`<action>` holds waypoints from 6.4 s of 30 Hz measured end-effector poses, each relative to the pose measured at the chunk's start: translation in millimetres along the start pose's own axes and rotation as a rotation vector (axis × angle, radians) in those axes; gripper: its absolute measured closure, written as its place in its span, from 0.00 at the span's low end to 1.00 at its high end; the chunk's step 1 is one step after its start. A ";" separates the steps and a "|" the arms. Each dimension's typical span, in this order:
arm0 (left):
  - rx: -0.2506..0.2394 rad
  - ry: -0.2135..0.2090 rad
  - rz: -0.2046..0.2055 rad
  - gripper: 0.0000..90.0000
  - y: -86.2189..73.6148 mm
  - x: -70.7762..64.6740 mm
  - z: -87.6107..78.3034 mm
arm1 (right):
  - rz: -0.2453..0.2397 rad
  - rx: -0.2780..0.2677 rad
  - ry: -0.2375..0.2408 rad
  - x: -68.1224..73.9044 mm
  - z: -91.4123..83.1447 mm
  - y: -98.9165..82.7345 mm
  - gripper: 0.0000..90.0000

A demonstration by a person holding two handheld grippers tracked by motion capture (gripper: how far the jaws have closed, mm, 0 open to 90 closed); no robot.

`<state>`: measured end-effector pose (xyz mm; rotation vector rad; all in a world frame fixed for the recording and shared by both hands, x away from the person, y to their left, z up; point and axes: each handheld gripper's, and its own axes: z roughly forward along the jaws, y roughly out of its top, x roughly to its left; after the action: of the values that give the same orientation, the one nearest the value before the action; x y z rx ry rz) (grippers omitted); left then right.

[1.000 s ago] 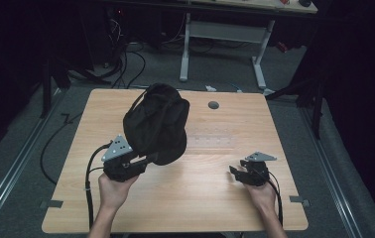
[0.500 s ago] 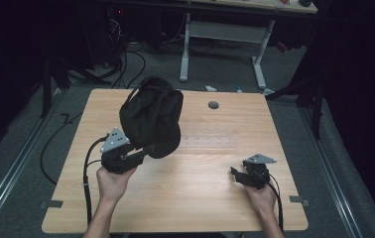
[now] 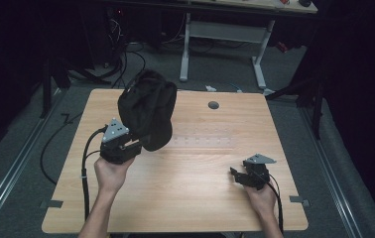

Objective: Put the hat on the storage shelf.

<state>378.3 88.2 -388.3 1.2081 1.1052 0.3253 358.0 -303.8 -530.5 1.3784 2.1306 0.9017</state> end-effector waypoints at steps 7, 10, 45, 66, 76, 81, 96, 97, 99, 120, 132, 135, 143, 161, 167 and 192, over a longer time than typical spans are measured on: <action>-0.009 0.030 0.011 0.77 4.3 1.4 11.2 | -0.012 -0.004 -0.012 1.4 -0.2 -0.3 0.41; -0.009 0.043 0.018 0.77 5.0 2.3 15.8 | -0.010 -0.003 -0.009 1.3 -0.2 -0.3 0.41; 0.020 0.138 0.078 0.77 -18.4 6.5 51.6 | 0.000 0.000 -0.008 0.5 0.0 -0.2 0.40; 0.044 0.132 0.004 0.73 -29.6 26.9 50.0 | 0.001 0.001 -0.006 0.6 0.0 -0.2 0.39; 0.073 0.152 -0.006 0.49 -31.6 28.8 48.9 | 0.001 0.001 -0.006 0.6 0.1 -0.2 0.39; 0.057 0.134 -0.028 0.38 -28.5 27.8 43.5 | 0.002 0.001 -0.005 0.5 0.1 -0.2 0.39; 0.044 0.096 -0.068 0.28 -20.4 28.5 24.4 | 0.003 0.001 -0.005 0.6 0.1 -0.2 0.39; 0.041 0.094 -0.070 0.28 -19.9 29.1 22.2 | 0.003 0.001 -0.005 0.6 0.1 -0.2 0.39; 0.031 0.093 -0.082 0.29 -19.2 29.9 18.9 | 0.005 0.001 -0.004 0.5 0.0 -0.2 0.39; 0.033 0.113 -0.105 0.30 -29.5 40.8 -2.7 | 0.002 0.001 -0.003 0.4 0.1 -0.2 0.39; 0.018 0.087 -0.144 0.32 -46.3 53.0 -19.2 | 0.001 0.001 -0.003 0.5 0.1 -0.2 0.39; 0.017 0.090 -0.146 0.32 -52.0 55.7 -21.8 | 0.001 0.001 -0.003 0.5 0.1 -0.2 0.39; 0.066 0.119 -0.146 0.32 -75.8 66.4 -21.6 | 0.001 0.001 -0.003 0.5 0.1 -0.2 0.39; 0.133 0.189 -0.089 0.31 -108.2 78.4 -19.0 | 0.005 0.002 -0.005 1.0 0.1 -0.2 0.39; 0.134 0.230 -0.053 0.32 -113.5 80.8 -16.9 | 0.002 0.001 -0.004 0.9 0.2 -0.2 0.39; 0.141 0.354 0.040 0.32 -132.3 89.4 -9.2 | 0.003 0.001 -0.006 1.1 0.4 0.0 0.39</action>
<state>369.6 107.2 -546.8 1.3310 1.4287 0.5124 357.8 -302.7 -530.8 1.3843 2.1249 0.8963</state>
